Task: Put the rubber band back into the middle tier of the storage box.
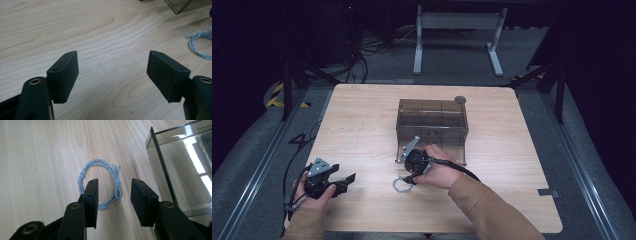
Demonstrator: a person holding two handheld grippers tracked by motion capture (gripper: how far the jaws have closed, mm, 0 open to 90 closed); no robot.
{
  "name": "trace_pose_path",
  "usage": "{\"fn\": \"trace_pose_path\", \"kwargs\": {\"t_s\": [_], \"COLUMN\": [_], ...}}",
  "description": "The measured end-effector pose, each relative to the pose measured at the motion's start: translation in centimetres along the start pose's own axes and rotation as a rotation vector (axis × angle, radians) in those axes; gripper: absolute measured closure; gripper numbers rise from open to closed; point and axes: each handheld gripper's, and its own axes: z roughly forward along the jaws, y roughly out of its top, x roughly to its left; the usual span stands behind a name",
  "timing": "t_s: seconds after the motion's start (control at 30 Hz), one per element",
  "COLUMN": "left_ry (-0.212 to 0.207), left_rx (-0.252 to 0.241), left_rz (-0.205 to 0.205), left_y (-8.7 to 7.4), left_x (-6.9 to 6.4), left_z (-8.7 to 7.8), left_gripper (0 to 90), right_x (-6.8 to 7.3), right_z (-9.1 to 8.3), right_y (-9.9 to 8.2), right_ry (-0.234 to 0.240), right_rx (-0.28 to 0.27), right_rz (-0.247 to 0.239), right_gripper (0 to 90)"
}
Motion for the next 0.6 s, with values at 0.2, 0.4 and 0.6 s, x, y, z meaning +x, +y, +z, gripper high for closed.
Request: {"fn": "trace_pose_path", "kwargs": {"t_s": [0.2, 0.4, 0.6], "left_ry": [0.002, 0.0, -0.003], "left_rx": [-0.004, -0.003, 0.0], "left_rz": [-0.005, -0.005, -0.004], "left_y": [0.0, 0.0, 0.0], "left_x": [0.0, 0.0, 0.0], "left_z": [0.0, 0.0, 0.0], "left_gripper": [26.5, 26.5, 26.5], "right_x": [-0.2, -0.1, 0.2], "right_z": [0.6, 1.3, 1.9], "right_y": [-0.2, -0.2, 0.2], "right_ry": [-0.001, -0.005, -0.012], "right_rx": [0.021, 0.037, 0.04], "right_rz": [0.014, 0.002, -0.014], "right_gripper": [60.2, 62.3, 66.4]}}
